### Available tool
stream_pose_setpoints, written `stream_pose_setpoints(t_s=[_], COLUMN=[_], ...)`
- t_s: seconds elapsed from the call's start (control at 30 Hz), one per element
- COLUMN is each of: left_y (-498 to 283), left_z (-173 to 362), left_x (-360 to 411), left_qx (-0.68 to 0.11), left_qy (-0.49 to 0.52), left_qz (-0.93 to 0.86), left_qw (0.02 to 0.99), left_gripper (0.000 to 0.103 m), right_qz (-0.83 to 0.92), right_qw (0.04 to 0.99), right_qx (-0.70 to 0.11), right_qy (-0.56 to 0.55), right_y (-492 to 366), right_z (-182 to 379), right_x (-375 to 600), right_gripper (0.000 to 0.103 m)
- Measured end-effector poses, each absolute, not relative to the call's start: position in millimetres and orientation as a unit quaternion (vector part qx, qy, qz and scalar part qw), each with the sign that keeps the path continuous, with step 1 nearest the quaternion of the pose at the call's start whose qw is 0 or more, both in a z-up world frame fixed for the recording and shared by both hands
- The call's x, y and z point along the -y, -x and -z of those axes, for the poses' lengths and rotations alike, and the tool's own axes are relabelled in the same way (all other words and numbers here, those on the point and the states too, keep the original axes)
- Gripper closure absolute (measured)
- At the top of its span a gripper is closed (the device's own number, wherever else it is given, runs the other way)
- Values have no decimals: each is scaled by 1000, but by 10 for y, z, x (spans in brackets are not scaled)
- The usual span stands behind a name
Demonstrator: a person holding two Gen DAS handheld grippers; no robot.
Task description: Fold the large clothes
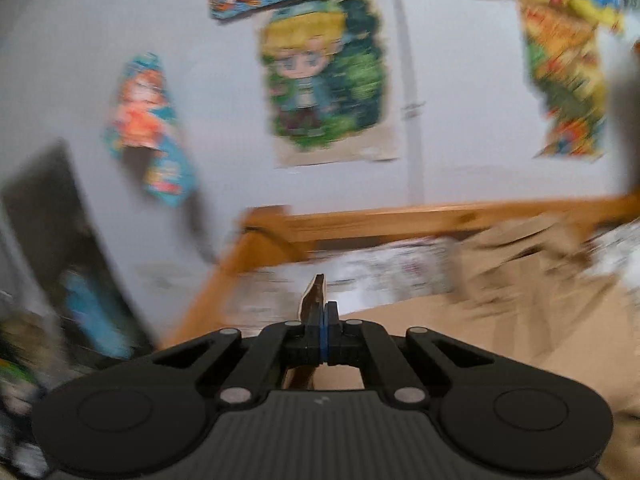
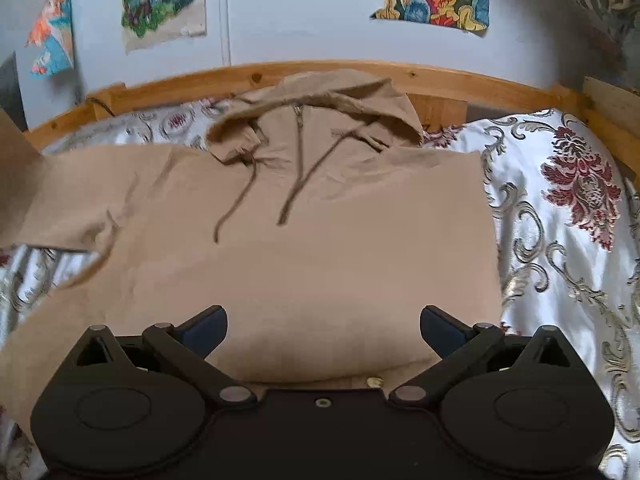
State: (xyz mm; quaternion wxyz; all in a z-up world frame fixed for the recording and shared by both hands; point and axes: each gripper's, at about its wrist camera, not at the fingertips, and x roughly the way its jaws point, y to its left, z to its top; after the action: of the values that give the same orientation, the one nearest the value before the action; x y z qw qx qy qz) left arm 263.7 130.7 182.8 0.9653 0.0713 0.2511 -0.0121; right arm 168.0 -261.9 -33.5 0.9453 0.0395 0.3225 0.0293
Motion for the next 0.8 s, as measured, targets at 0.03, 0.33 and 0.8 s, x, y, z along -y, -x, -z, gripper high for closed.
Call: stream_pose_setpoints(t_s=[0.03, 0.33, 0.8], left_y=[-2642, -2897, -3108], left_z=[-1870, -1675, -745], left_x=[-1198, 395, 704], left_qx=[-260, -282, -350], left_qy=[-50, -34, -21], left_qz=[41, 203, 178], left_qw=[963, 937, 919], left_gripper=[103, 103, 92], right_qz=[-39, -84, -202], right_qw=[949, 952, 903], right_qx=[-307, -247, -310], right_qy=[-52, -163, -219], right_y=[-1652, -1543, -1728], right_z=[311, 165, 530], right_x=[2626, 2955, 2979], right_gripper=[1, 1, 2])
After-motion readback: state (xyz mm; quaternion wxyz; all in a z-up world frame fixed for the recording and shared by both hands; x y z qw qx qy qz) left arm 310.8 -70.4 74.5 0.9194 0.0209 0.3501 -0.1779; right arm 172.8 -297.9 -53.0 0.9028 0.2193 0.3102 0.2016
